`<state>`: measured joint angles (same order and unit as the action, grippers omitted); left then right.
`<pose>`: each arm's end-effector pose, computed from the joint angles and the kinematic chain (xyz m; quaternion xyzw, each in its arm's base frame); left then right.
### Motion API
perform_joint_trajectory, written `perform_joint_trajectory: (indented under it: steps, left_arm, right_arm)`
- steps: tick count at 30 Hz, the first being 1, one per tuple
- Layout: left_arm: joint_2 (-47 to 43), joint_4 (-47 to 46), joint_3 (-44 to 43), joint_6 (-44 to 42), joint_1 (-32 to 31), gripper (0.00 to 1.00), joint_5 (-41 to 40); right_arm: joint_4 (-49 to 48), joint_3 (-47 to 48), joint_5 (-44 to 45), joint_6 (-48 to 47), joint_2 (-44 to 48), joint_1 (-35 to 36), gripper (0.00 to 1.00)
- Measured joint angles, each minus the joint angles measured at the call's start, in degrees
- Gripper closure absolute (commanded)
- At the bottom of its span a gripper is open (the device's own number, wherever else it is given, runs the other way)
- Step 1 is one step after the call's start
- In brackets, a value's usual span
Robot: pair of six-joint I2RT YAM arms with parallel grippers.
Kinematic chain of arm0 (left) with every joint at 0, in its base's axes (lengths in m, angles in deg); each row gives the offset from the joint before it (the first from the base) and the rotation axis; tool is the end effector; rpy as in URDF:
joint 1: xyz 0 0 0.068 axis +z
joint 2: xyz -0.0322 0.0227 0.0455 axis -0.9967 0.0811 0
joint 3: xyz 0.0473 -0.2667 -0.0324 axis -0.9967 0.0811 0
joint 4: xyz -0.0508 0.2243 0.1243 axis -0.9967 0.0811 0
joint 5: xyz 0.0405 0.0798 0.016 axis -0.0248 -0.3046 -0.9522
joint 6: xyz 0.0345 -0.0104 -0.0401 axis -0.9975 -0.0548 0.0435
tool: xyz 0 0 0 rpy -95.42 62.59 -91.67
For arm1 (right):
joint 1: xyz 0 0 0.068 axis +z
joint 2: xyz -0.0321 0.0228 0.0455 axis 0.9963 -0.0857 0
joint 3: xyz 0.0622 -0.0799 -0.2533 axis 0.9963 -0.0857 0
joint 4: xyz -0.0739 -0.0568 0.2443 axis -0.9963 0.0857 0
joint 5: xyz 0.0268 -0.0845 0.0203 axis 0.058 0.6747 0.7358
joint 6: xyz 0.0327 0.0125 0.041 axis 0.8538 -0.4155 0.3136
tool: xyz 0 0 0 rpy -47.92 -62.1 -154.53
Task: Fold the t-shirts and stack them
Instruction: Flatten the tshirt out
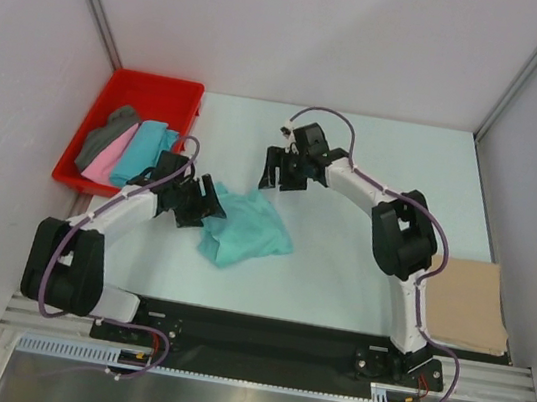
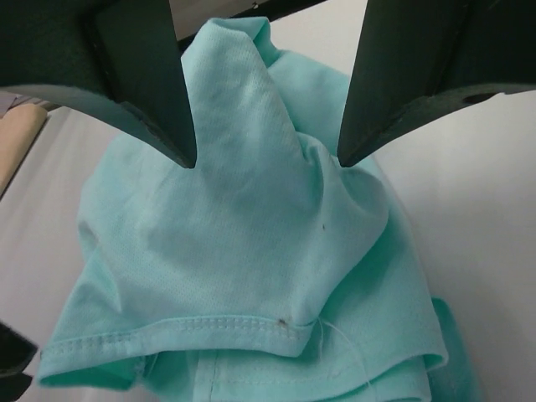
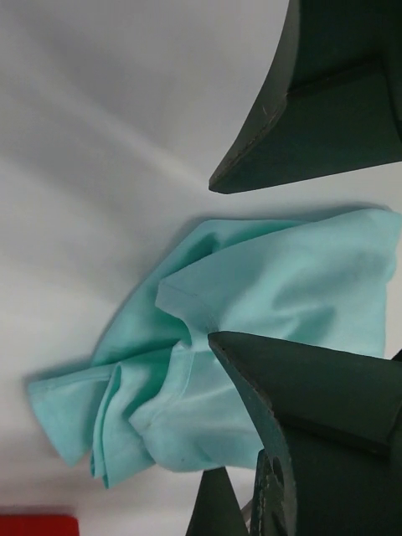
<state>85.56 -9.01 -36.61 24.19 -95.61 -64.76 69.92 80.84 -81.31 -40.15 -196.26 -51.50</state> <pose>0.2569 -0.0570 0.1970 -0.1540 0.9383 -0.2353 0.2012 0.3951 0.2762 0.2079 -0.1633 0.9081 0.2973 0.2455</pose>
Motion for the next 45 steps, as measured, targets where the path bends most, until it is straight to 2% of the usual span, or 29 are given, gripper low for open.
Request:
perform_joint_trajectory:
  steps: [6, 7, 9, 10, 12, 13, 14, 18, 24, 32, 35, 41, 45]
  left_arm:
    - [5.51, -3.72, 0.00, 1.11, 1.60, 0.35, 2.54]
    - [6.19, -4.13, 0.00, 1.25, 1.84, 0.37, 2.84]
    - [7.17, -4.94, 0.00, 1.33, 2.12, 0.49, 3.17]
    - [7.58, -5.29, 0.00, 1.60, 2.23, 0.53, 3.32]
    - [8.15, -5.79, 0.00, 1.84, 2.47, 0.63, 3.74]
    - [8.24, -5.97, 0.00, 1.75, 2.58, 0.66, 3.85]
    - [8.24, -5.92, -0.13, 1.68, 2.67, 0.77, 3.89]
    - [8.20, -4.31, -2.56, 0.92, 2.73, 1.00, 3.56]
    - [2.73, -0.31, -10.69, -0.07, 2.73, 1.00, 2.10]
    - [-15.43, -1.60, -21.42, 0.44, 2.71, 1.00, 3.15]
    - [-19.76, -1.81, -26.36, 0.83, 2.71, 1.00, 4.42]
    - [-18.27, -3.04, -44.04, 1.73, 2.67, 1.00, 6.75]
    - [-14.25, -8.15, -51.80, 3.58, 2.62, 1.00, 8.85]
  right_arm:
    - [0.33, 0.42, -1.92, -1.55, -3.32, 0.92, 0.36]
    - [0.26, 0.42, -2.51, -1.64, -3.52, 1.18, 0.43]
    - [0.22, 0.44, -3.19, -1.95, -3.74, 1.73, 0.55]
    - [0.20, 0.50, -3.41, -2.12, -3.78, 2.08, 0.68]
    - [0.09, 0.59, -3.76, -2.21, -3.87, 2.58, 0.76]
    - [0.09, 0.61, -3.91, -2.21, -3.89, 2.73, 0.90]
    - [0.00, 0.61, -4.17, -2.14, -3.89, 2.95, 0.99]
    - [-0.42, 0.85, -3.74, -1.88, -3.87, 3.06, 1.00]
    - [-0.50, 1.16, 2.80, -1.46, 0.48, 3.10, 1.00]
    - [-1.97, 2.29, 16.50, -1.14, 23.02, 6.25, 1.00]
    - [-4.07, 4.90, 20.50, -2.08, 29.94, 8.26, 1.00]
    - [-7.82, 15.08, 26.73, -6.08, 33.86, 10.14, 1.00]
    - [-9.07, 19.67, 29.22, -9.03, 33.24, 10.49, 1.00]
